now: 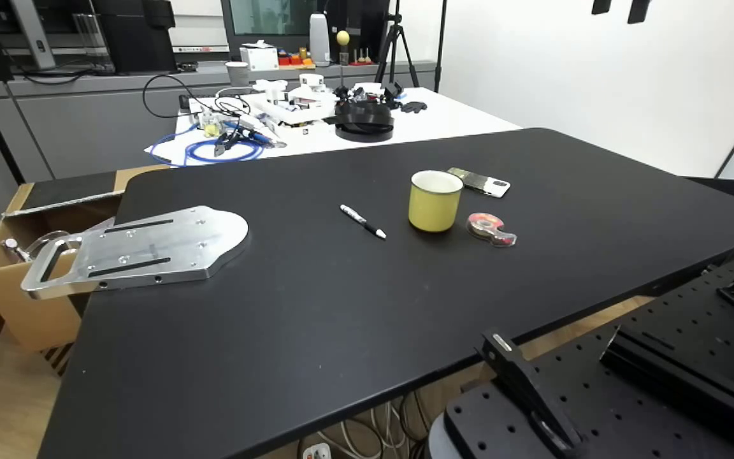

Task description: Pick up the pen and place it in the cup

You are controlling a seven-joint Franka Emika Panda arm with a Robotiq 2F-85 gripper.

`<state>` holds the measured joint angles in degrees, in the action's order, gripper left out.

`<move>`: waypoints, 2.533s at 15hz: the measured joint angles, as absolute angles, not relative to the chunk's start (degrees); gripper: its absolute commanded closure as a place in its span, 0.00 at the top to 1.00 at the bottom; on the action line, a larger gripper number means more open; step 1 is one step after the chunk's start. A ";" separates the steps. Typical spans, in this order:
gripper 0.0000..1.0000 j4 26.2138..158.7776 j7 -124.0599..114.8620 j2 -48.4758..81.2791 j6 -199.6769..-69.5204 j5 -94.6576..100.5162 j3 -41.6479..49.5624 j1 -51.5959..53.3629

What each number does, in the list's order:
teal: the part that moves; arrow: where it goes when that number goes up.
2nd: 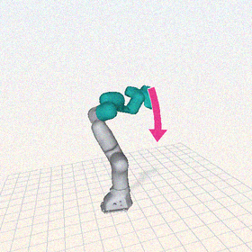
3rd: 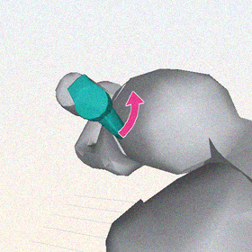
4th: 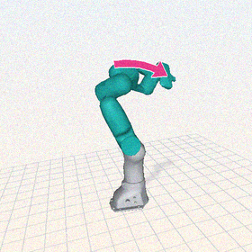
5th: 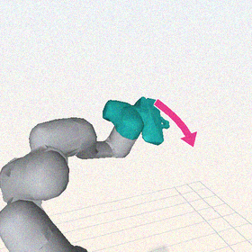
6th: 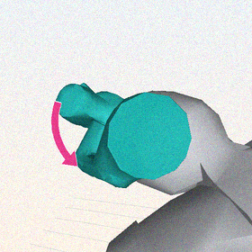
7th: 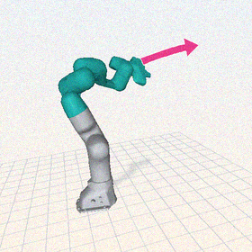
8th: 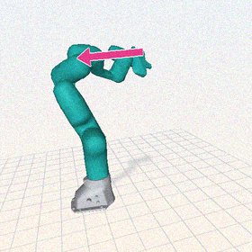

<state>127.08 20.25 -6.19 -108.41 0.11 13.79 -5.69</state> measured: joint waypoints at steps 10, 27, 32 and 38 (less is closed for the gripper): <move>1.00 125.64 20.26 -4.58 -117.50 -3.31 10.28 -5.26; 1.00 125.07 8.30 2.79 -133.30 -6.70 -7.81 7.84; 1.00 127.20 4.55 3.24 -135.36 -6.78 -8.78 8.79; 1.00 127.74 4.50 4.81 -136.17 -6.64 -8.59 8.60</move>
<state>127.74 4.50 4.81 -136.17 -6.64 -8.59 8.60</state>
